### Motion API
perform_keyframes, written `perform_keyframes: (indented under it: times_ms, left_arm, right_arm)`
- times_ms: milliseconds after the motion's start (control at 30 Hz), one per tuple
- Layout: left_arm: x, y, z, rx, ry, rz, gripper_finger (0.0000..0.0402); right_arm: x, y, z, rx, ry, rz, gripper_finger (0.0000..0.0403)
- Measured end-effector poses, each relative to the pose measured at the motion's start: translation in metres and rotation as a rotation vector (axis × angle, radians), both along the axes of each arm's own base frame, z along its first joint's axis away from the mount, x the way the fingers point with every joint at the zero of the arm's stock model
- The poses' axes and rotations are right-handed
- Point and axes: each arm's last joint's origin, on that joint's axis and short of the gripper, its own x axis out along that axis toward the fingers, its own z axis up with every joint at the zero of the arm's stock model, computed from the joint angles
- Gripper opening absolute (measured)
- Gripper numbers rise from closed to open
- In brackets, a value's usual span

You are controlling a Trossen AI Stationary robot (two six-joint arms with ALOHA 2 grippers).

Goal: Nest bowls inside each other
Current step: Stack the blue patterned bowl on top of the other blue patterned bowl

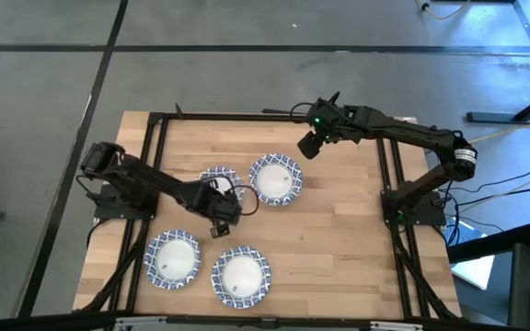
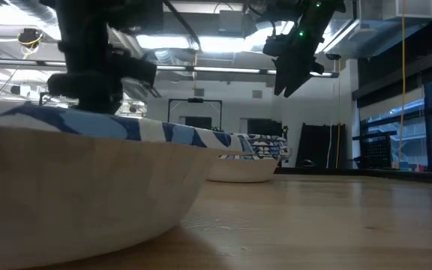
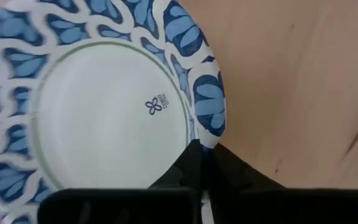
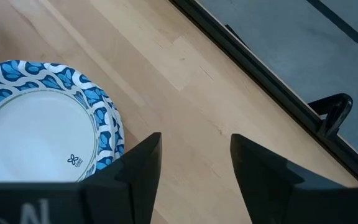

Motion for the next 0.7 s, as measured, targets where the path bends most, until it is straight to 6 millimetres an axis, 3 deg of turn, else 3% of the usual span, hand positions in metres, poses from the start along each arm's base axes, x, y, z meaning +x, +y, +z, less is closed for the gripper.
perform_keyframes:
  times_ms: [467, 700]
  left_arm:
    - [-0.029, 0.031, 0.077, 0.169, -0.331, 0.065, 0.0001]
    - [-0.011, 0.031, 0.093, 0.183, -0.527, -0.082, 0.0]
  right_arm:
    - [0.0, 0.0, 0.0, -0.007, 0.008, 0.016, 0.0193]
    - [0.0, -0.003, 0.001, -0.013, -0.004, 0.008, 0.0193]
